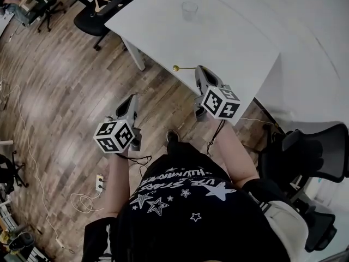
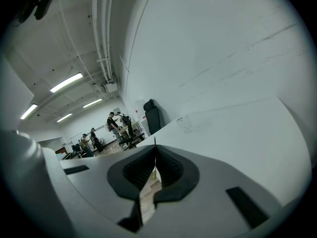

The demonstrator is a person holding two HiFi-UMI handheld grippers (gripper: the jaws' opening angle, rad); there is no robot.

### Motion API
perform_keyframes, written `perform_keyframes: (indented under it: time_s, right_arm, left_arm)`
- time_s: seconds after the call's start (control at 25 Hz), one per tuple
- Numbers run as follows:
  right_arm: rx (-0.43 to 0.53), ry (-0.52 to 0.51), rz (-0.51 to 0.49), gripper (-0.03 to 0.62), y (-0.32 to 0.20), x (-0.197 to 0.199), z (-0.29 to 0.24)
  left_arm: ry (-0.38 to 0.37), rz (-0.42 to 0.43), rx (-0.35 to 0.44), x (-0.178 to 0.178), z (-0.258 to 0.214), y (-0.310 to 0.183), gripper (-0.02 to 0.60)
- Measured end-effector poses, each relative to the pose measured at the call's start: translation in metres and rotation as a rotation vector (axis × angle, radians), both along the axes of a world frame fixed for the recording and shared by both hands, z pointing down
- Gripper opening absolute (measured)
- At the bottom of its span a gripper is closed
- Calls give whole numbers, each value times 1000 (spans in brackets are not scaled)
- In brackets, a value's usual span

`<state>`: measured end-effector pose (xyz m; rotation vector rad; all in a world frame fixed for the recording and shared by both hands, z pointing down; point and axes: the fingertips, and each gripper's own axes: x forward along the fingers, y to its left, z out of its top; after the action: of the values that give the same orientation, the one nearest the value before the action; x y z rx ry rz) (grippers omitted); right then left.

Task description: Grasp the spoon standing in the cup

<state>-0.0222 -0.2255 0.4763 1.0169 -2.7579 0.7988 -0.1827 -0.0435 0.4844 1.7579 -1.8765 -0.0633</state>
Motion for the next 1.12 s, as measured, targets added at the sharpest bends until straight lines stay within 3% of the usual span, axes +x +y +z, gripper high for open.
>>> perform_keyframes:
  time_s: [1.12]
  right_arm:
    - [72, -12, -56, 14, 148, 54, -37]
  left_arm:
    - [-40, -56, 101, 59, -42, 149, 6]
